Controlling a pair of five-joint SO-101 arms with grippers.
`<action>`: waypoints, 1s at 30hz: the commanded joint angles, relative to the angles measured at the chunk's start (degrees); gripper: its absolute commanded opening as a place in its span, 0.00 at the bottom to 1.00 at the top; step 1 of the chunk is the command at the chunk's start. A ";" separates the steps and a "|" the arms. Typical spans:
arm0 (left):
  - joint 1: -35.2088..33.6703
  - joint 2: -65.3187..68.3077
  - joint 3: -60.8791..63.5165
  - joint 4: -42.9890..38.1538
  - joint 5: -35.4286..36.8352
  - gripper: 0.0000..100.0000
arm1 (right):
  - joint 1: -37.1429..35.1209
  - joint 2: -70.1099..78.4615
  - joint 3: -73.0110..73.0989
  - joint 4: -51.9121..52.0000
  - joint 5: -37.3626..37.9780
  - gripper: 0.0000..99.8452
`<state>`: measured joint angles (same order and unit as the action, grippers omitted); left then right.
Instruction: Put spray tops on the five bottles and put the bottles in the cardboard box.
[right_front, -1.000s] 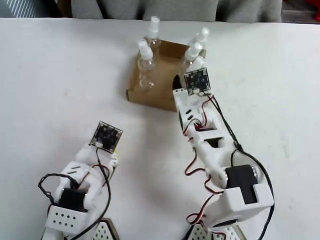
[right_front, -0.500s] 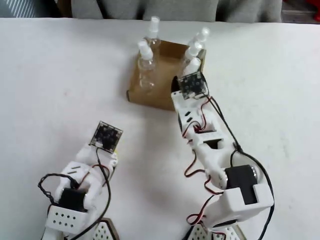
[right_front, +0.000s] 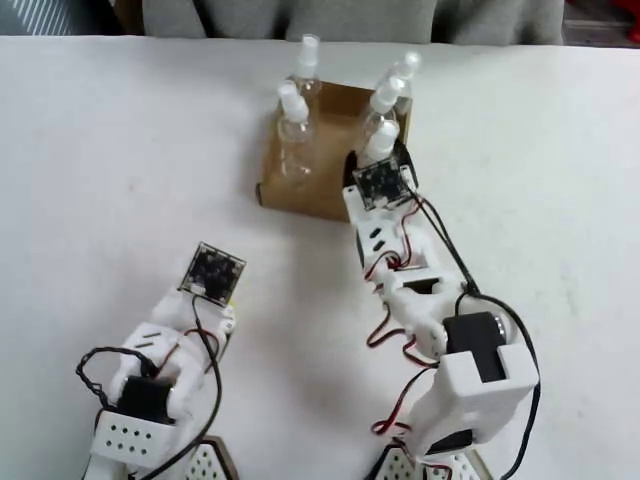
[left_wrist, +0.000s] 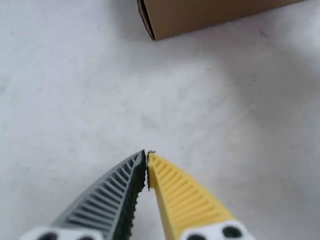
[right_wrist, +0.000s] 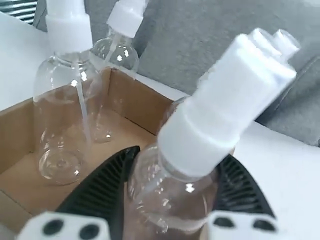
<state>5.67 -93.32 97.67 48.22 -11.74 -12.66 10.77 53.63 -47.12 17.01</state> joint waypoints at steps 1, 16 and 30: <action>-0.75 -0.66 -0.26 0.09 -0.62 0.03 | 1.19 -3.21 -0.44 -0.92 -4.31 0.12; -0.75 -0.66 -0.26 0.09 -0.62 0.03 | 1.19 -4.09 -0.35 2.95 -4.40 0.12; -0.75 -0.66 -0.35 0.09 -0.62 0.03 | 1.36 -4.09 -0.26 2.95 -4.40 0.12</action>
<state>5.67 -93.32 97.67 48.22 -11.74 -12.13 9.89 53.63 -44.40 13.14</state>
